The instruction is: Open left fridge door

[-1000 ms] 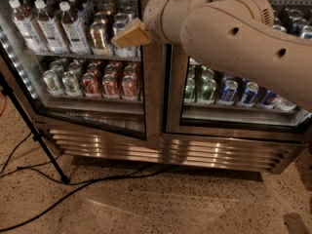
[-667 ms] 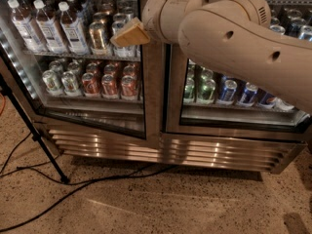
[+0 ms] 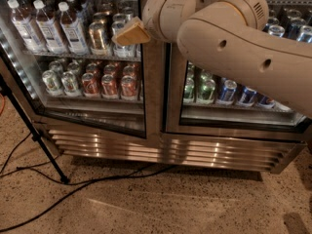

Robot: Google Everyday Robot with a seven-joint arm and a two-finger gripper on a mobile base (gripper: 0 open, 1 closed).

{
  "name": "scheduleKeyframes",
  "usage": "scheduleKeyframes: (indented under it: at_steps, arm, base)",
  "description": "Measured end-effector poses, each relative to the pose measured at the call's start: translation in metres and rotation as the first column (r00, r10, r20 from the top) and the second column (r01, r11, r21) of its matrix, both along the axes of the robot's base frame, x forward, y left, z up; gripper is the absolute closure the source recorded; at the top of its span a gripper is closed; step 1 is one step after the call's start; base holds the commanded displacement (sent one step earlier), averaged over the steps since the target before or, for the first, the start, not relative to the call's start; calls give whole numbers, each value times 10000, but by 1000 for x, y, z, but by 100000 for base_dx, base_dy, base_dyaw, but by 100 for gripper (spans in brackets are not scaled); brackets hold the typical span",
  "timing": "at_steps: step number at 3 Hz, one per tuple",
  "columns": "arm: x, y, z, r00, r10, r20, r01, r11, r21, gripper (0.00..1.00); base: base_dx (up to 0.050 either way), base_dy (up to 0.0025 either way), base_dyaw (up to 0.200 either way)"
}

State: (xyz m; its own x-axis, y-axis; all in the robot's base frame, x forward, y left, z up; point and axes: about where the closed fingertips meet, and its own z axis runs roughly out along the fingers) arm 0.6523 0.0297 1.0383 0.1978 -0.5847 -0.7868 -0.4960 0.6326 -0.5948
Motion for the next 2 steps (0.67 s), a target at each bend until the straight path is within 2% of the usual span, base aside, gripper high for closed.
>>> scheduleKeyframes:
  at_steps: [1,2]
  arm:
    - [0,0,0,10000,0,-3,0,10000,3,0]
    - [-2,12,-14,9969,84,-787,-17,9964,846,0]
  base:
    - [0,0,0]
    - [0,0,0]
